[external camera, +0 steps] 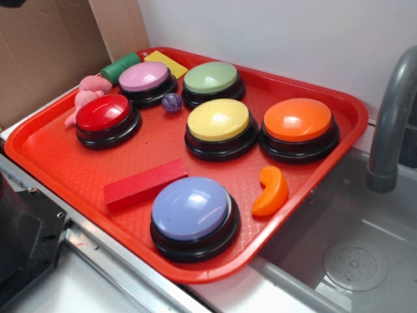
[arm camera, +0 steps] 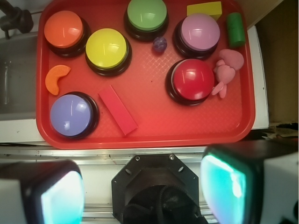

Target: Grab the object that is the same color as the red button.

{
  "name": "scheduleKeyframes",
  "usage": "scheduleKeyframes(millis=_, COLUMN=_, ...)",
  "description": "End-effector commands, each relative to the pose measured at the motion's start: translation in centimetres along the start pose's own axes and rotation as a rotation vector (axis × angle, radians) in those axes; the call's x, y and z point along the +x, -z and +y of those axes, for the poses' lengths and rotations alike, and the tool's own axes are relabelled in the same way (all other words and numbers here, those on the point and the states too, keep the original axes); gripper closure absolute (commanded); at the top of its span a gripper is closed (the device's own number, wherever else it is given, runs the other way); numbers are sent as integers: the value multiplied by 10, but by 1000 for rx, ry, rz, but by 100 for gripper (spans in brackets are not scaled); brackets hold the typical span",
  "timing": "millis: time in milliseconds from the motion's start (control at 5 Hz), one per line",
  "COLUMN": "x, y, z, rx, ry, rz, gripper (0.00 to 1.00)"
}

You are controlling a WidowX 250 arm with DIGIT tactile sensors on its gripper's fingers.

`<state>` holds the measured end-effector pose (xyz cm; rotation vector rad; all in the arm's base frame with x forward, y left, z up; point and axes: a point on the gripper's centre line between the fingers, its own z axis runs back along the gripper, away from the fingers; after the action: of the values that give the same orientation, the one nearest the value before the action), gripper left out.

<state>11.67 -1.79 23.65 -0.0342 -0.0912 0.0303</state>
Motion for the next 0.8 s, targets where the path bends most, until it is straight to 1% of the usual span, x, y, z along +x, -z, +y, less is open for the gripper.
scheduleKeyframes(millis=0, x=0, y=0, z=0, rx=0, ry=0, rz=0, gripper=0)
scheduleKeyframes(millis=200, x=14, y=35, z=-32, rx=-16, ry=251, rz=-44, gripper=0)
scheduleKeyframes(millis=400, x=18, y=75, z=-42, rx=4, ry=393, rz=-40, gripper=0)
scheduleKeyframes(millis=600, x=16, y=124, z=-43, rx=-38, ry=457, rz=-74, gripper=0)
